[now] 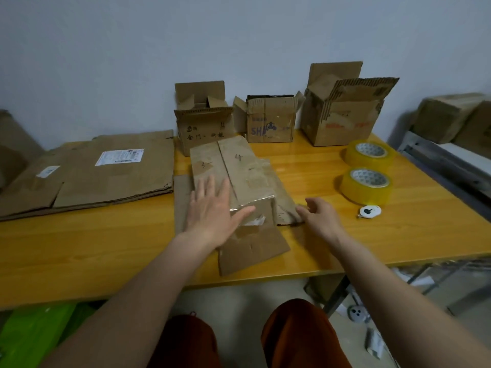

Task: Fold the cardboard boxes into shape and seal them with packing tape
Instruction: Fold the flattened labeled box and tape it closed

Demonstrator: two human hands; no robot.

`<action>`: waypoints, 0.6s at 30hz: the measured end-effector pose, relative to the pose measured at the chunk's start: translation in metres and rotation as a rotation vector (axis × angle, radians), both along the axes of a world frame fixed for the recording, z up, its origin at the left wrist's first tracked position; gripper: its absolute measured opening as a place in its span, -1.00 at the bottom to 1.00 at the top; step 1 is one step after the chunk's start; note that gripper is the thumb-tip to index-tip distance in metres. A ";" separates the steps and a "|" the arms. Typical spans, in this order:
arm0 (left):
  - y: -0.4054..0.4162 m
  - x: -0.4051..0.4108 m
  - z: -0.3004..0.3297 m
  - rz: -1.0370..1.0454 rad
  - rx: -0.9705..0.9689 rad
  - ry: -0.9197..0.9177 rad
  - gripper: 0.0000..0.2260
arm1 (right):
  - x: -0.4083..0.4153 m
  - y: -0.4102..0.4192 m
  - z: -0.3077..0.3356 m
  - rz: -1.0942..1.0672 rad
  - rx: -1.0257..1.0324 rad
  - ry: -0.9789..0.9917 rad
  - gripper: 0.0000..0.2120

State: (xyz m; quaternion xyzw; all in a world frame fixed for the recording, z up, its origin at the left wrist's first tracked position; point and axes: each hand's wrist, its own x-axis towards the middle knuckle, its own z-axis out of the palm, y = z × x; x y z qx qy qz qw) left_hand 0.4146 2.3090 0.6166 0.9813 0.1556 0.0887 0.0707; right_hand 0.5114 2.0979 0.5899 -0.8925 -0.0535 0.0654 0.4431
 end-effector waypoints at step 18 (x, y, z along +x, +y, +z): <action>0.029 -0.040 0.003 -0.110 -0.546 -0.410 -0.18 | -0.006 0.048 0.128 0.169 0.949 0.258 -0.76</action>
